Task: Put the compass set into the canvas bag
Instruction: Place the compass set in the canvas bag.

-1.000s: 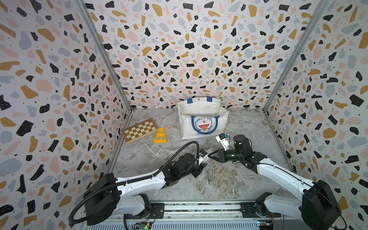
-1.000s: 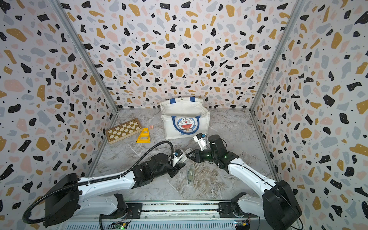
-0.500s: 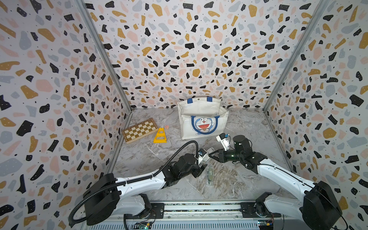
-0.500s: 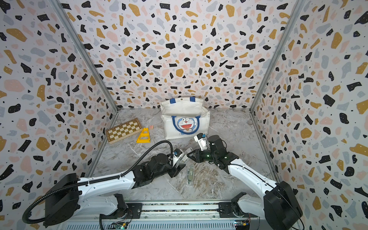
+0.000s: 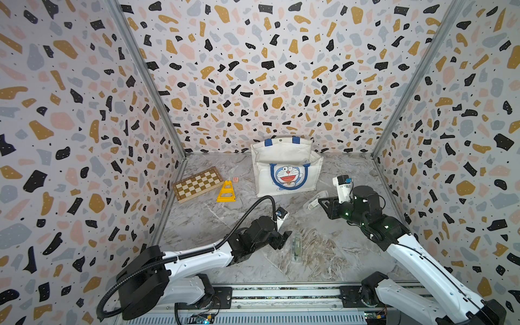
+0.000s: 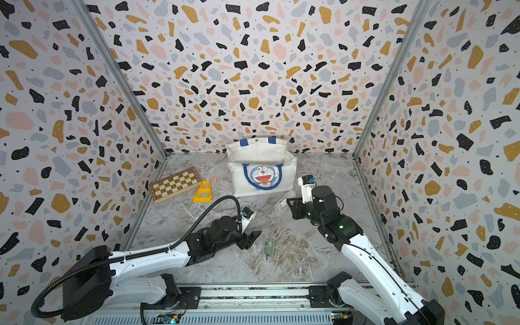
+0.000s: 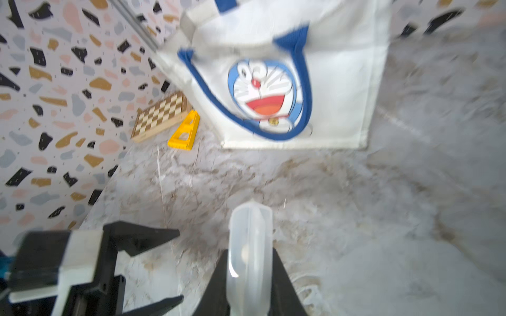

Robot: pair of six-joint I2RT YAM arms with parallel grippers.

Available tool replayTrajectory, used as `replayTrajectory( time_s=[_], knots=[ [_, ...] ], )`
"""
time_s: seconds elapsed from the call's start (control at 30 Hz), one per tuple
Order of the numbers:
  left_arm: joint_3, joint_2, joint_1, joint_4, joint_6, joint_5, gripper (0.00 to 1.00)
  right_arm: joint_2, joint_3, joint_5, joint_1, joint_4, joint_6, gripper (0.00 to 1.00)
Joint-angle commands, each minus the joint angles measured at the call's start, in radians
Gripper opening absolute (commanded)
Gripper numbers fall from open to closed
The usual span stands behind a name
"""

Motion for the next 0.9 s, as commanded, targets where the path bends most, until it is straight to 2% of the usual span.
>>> replayTrajectory(
  time_s=[0.0,0.2,0.37,0.57,0.87],
  knots=[
    [-0.007,-0.033,0.023,0.022,-0.031,0.015,0.76,-0.007,0.119,0.161,-0.005,0.016,-0.046,0.00],
    [0.019,-0.044,0.054,-0.061,-0.040,0.019,0.76,0.129,0.327,0.176,-0.005,0.083,-0.087,0.00],
    [0.034,-0.057,0.072,-0.107,-0.050,0.029,0.77,0.324,0.545,0.193,-0.005,0.063,-0.155,0.00],
    [0.056,-0.071,0.072,-0.170,-0.081,0.029,0.77,0.540,0.723,0.175,-0.010,0.074,-0.185,0.00],
    [0.028,-0.125,0.074,-0.231,-0.115,0.040,0.77,0.885,1.015,0.211,-0.022,-0.037,-0.246,0.00]
  ],
)
